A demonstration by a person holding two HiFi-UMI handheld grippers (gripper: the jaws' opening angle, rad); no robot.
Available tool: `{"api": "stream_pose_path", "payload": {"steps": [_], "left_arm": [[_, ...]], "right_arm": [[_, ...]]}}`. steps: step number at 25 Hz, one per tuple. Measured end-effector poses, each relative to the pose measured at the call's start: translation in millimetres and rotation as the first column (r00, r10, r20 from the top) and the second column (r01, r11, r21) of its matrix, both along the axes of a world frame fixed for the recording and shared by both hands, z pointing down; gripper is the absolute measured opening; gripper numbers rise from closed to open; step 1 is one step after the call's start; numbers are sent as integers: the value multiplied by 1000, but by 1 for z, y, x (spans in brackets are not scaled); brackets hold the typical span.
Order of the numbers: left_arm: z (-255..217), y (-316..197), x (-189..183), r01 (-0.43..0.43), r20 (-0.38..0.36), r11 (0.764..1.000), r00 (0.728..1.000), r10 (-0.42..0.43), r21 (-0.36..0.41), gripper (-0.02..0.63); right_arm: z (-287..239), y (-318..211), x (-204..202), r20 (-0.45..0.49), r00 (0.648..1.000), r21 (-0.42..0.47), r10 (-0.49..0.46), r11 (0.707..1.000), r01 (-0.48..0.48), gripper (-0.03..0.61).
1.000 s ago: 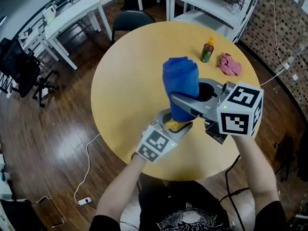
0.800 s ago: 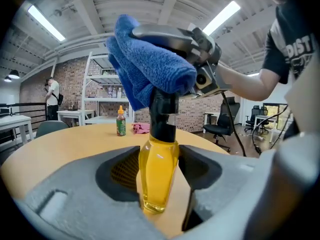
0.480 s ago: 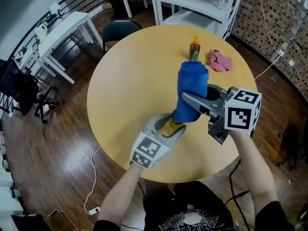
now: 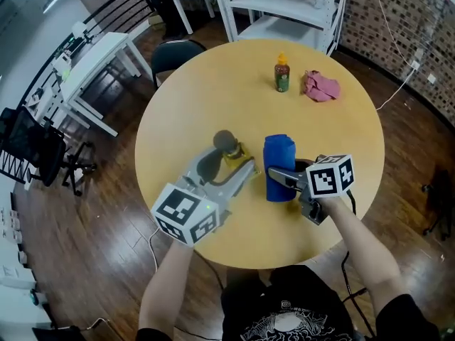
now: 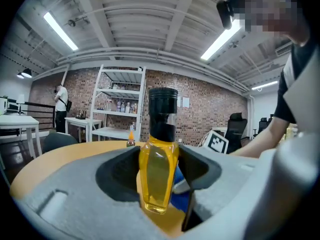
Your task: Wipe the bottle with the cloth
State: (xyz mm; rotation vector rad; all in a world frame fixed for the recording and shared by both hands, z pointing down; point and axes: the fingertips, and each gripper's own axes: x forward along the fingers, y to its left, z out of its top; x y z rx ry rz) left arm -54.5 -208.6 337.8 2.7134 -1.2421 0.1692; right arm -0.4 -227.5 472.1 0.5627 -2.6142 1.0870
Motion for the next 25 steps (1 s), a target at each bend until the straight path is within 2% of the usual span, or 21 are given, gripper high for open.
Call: {"api": "stream_pose_path", "payload": {"steps": [4,6,9,14,17,21,25], "left_arm": [[-41,1,10,-31,-12,998,999,31,47,242],[-49,2,19,-53,8,997,999,53,63,242],[-43,3,30,-75,53,995,996,72,66,242],[-21,2,33,-82,70,996,994,80,23,242],[-18,3,29,-80,63,997,995,80,12,242],[-13,1,23,-72,69,997,995,72,2,242],[-3,-1,25,-64,57,998,996,64,-11,242]], "right_arm": [[25,23,-32,48,998,-159,-33,987,40,130],[26,36,-49,85,994,-205,-62,976,78,130],[19,55,-69,134,984,-218,-121,965,148,130],[10,70,-83,171,968,-225,-181,950,218,130],[15,70,-73,162,971,-243,-174,947,211,130],[18,55,-54,177,978,-275,-108,949,155,130],[27,43,-36,139,987,-266,-86,956,121,130]]}}
